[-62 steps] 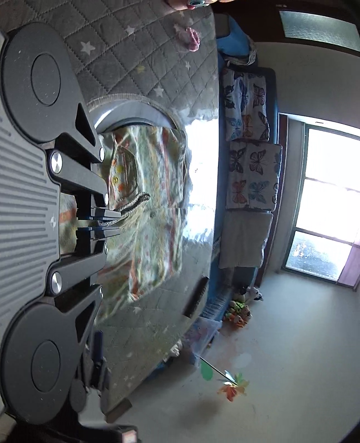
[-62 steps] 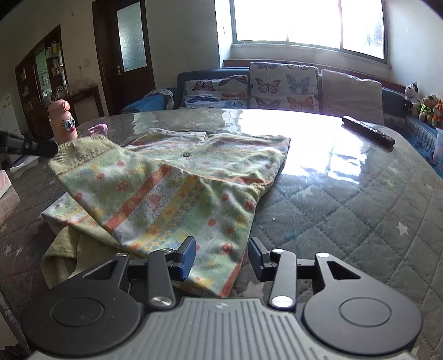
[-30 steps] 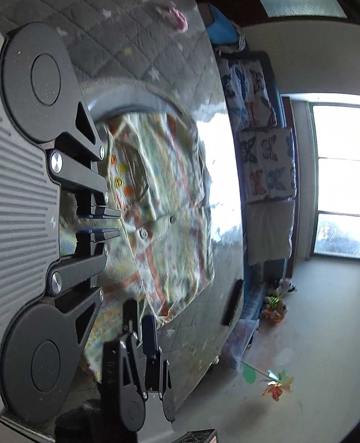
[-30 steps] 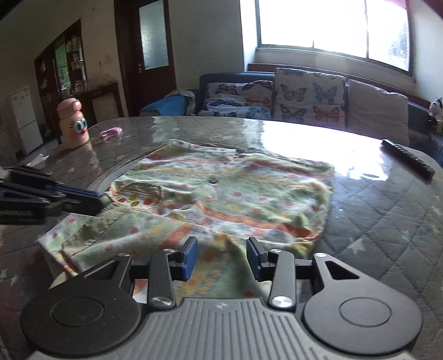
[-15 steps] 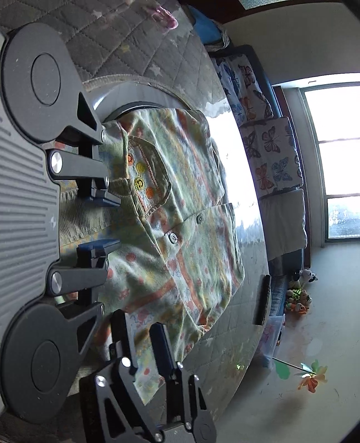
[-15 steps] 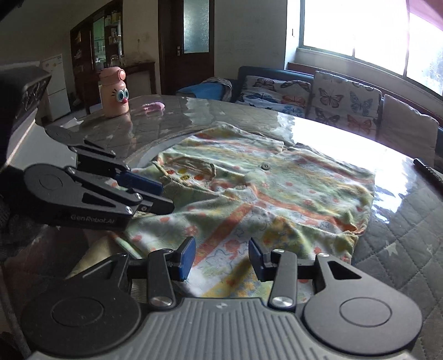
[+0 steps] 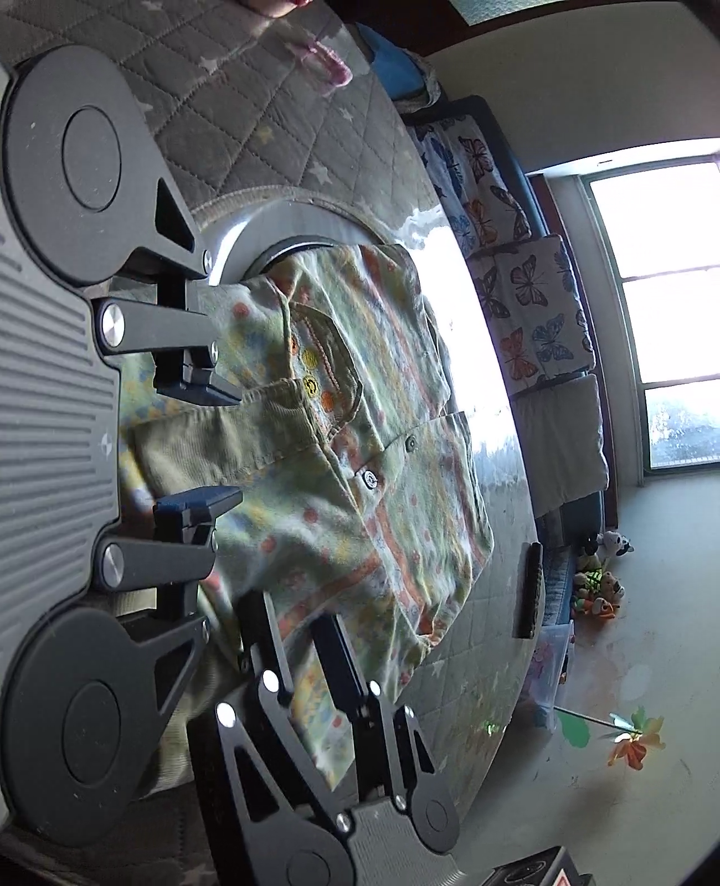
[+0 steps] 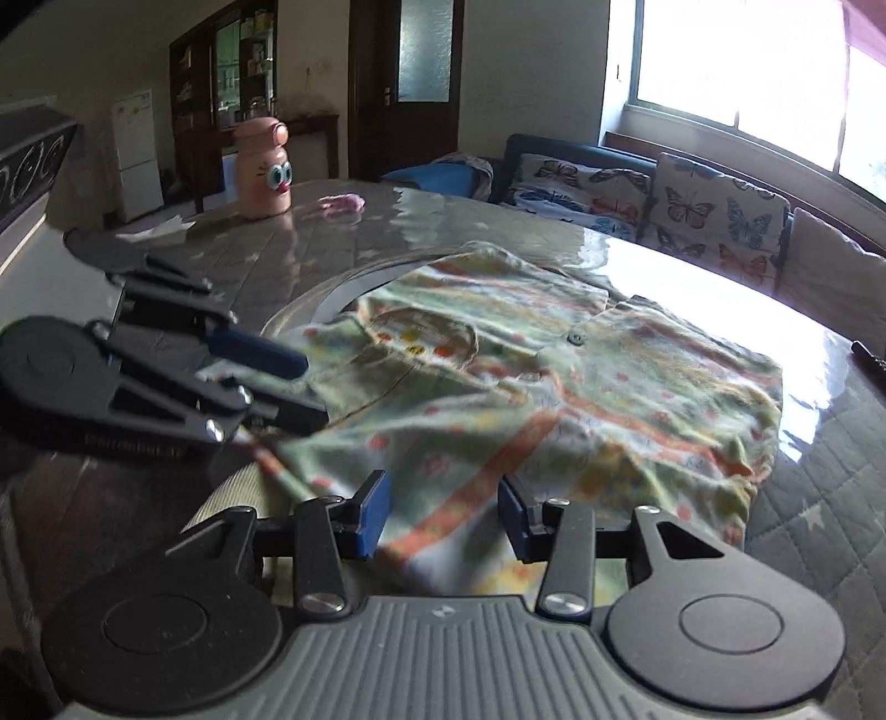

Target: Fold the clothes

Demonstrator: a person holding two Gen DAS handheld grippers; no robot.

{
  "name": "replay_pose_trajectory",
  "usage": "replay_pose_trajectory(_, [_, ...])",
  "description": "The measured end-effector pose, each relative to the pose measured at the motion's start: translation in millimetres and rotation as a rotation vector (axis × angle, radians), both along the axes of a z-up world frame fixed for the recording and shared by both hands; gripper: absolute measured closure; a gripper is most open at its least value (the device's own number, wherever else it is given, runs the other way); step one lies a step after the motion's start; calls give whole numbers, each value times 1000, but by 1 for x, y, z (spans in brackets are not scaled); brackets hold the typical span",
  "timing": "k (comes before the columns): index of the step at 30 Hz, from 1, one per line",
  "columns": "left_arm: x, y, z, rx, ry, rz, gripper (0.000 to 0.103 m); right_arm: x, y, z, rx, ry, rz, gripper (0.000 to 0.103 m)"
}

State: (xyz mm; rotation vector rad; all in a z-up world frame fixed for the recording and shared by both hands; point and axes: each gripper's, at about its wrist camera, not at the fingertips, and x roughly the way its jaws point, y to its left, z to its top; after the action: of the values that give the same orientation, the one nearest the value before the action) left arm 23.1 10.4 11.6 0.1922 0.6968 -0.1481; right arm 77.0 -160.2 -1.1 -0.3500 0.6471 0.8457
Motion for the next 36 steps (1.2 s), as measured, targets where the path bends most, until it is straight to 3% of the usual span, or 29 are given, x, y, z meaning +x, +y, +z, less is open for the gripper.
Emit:
replay_pose_trajectory(3, [-16,-2,4,35,-20,-35,65,-6,-18,6,13,-5,-37,59])
replay_pose_trajectory(5, [-27,-6,4,76,-32,-63,57,-8,-28,5,8,11,-63,59])
replay_pose_trajectory(13, [-63,-25,-7,235,-80,-200,43,-24,-48,13,35,48,-43,56])
replay_pose_trajectory(16, [-61,-32,-13,246,-86,-227,43,-26,-57,19,41,43,-63,55])
replay_pose_trajectory(18, [-59,-36,-16,246,-95,-241,43,-27,-65,23,29,26,-85,44])
replay_pose_trajectory(24, [-51,-43,-15,183,-164,-263,44,-33,-80,20,-49,-13,-117,41])
replay_pose_trajectory(25, [-49,-43,-14,164,-172,-267,45,-34,-82,18,-61,-18,-114,41])
replay_pose_trajectory(29, [-43,-40,-7,76,-185,-276,70,-42,-80,12,-102,-46,-72,40])
replay_pose_trajectory(32, [-36,-36,-1,5,-176,-256,91,-49,-73,10,-119,-82,-12,30])
replay_pose_trajectory(36, [-20,-28,3,-71,-150,-192,97,-53,-61,7,-130,-129,51,30])
